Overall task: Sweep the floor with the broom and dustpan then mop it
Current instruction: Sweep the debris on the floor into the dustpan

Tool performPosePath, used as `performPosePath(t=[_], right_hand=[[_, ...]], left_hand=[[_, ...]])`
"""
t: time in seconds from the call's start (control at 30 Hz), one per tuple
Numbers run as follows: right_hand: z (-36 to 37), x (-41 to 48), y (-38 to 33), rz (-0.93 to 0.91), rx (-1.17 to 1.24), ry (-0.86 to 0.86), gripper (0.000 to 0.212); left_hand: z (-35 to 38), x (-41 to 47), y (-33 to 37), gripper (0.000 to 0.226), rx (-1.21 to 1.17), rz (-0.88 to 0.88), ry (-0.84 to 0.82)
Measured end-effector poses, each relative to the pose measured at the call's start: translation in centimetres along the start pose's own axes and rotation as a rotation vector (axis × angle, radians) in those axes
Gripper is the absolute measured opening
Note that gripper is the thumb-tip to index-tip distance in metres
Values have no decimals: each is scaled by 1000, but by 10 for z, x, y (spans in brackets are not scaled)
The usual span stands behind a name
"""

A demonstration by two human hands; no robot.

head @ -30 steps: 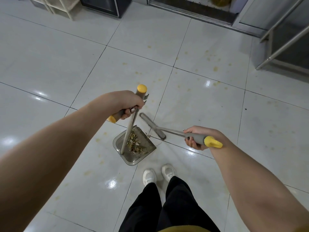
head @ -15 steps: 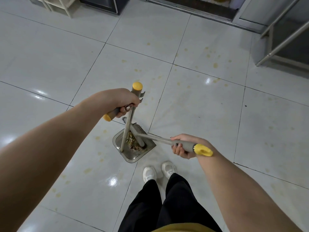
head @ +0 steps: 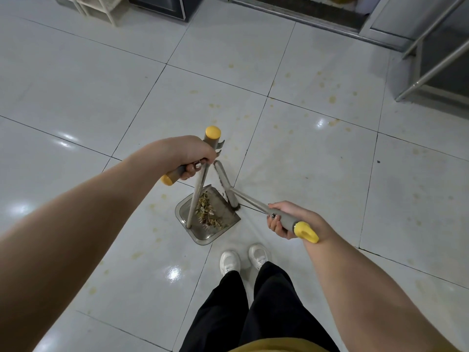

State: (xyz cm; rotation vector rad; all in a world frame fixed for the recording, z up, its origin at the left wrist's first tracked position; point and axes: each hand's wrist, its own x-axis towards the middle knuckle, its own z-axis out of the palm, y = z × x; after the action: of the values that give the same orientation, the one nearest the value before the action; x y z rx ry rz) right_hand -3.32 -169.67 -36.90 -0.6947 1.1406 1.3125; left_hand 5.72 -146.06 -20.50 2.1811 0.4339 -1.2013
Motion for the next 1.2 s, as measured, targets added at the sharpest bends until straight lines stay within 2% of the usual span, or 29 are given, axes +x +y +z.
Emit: performPosePath(t=[0.3,0.5,0.73,0.93,1.2], right_hand=[[10,-12,8,58,-118,-40,43],[-3,-35,-5,4,-173,70,40],[10,-28,1,-100,-154,131,41],[8,-16,2,-174,-248,220,39],[5,21,11,-189,-92,156,35]], left_hand=[[1,-3,-7,29,-21,6,0],[2,-8,-16,30,-21,3,-2],[2,-13,-33,30,-21,15,-1],[5,-17,-42,32,-21,7,-6],[9,-21,-56,30,-21,-22,48]])
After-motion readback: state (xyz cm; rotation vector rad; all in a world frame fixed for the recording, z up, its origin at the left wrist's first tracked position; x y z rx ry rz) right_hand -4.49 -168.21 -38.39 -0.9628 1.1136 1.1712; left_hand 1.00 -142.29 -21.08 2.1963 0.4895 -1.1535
